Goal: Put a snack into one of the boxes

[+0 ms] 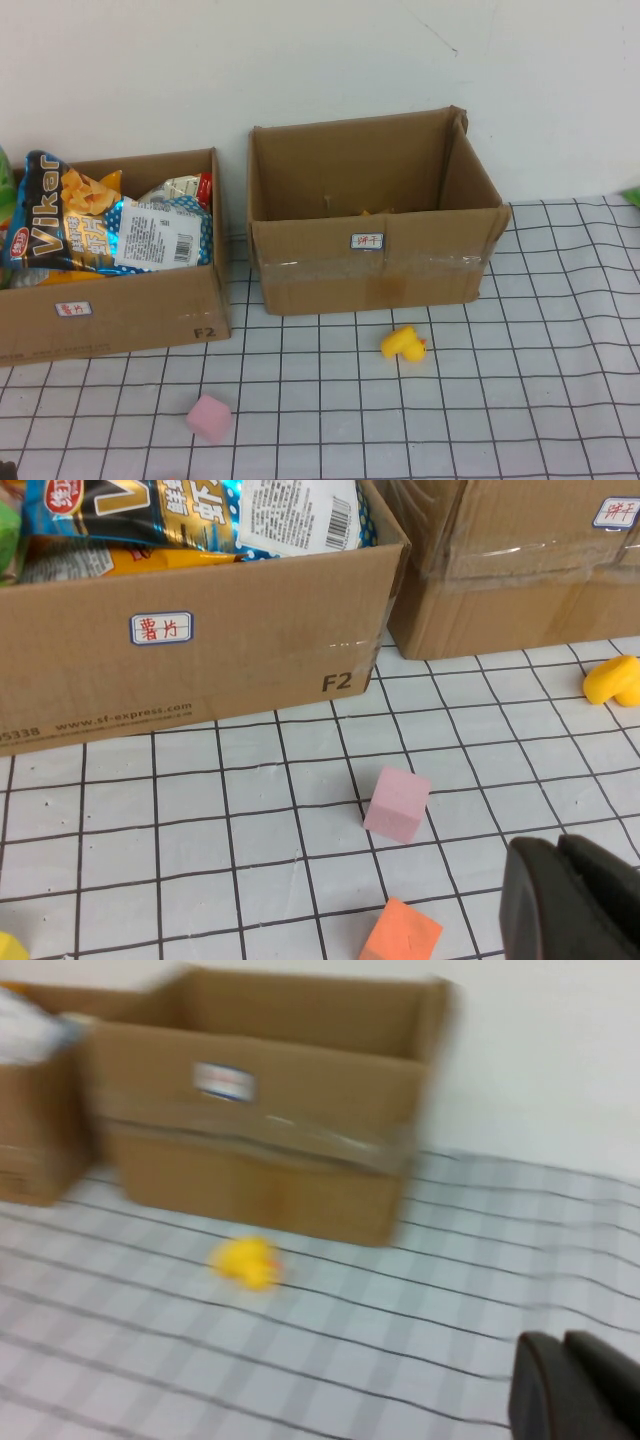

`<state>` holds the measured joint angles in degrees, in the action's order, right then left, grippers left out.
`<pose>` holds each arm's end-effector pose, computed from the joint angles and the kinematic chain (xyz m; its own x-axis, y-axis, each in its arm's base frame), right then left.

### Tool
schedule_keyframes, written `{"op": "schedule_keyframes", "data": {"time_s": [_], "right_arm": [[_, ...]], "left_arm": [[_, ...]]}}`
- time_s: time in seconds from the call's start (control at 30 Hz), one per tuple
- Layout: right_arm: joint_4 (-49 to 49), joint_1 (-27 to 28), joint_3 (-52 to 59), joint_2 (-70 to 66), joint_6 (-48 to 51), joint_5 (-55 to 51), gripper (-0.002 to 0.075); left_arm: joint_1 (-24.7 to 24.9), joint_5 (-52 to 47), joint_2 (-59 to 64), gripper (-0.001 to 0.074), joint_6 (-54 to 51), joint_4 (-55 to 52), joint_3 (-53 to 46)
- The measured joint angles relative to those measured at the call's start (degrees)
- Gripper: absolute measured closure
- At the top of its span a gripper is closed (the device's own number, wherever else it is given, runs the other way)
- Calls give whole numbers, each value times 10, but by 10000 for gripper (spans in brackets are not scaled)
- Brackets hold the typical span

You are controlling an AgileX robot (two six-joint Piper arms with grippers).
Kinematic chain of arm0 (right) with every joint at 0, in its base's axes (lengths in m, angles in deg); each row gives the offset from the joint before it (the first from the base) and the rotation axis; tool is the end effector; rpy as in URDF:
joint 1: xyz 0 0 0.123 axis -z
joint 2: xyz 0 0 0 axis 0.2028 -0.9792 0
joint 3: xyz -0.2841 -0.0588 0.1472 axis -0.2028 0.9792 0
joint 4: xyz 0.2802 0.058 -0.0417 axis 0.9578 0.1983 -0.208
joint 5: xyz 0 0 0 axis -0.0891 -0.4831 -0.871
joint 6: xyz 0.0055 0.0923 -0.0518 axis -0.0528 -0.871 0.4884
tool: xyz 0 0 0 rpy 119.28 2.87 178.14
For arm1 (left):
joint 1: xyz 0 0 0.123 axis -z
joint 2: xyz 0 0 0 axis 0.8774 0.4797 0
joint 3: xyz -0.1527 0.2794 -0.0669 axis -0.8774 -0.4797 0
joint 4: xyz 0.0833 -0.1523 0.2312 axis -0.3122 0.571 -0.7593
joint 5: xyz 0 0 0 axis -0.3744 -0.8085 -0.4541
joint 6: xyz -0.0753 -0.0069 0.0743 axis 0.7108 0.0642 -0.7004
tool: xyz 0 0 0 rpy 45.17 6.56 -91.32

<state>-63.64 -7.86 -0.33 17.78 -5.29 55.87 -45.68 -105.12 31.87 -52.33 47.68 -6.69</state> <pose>0.0645 0.0225 0.2071 -0.1362 -0.0873 -0.9868 -0.3370 0.9408 -0.0367 0.0669 -0.0225 0.2628 -0.4461 -0.0583 -0.8931 0.2248 0.9586 -0.1749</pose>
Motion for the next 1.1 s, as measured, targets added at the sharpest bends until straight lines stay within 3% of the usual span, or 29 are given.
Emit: {"op": "schedule_keyframes", "data": {"time_s": [0.13, 0.23, 0.43, 0.6, 1.1], "right_arm": [[-13, 105, 16, 0, 32, 5, 723], [-26, 153, 33, 4, 35, 30, 723], [-34, 163, 50, 28, -14, 14, 723], [-45, 180, 50, 28, -17, -40, 723], [-54, 184, 49, 28, -19, -44, 723]], "left_arm": [[0, 0, 0, 736, 0, 0, 0], [0, 0, 0, 736, 0, 0, 0], [0, 0, 0, 736, 0, 0, 0], [0, -3, 0, 736, 0, 0, 0], [0, -3, 0, 736, 0, 0, 0]]}}
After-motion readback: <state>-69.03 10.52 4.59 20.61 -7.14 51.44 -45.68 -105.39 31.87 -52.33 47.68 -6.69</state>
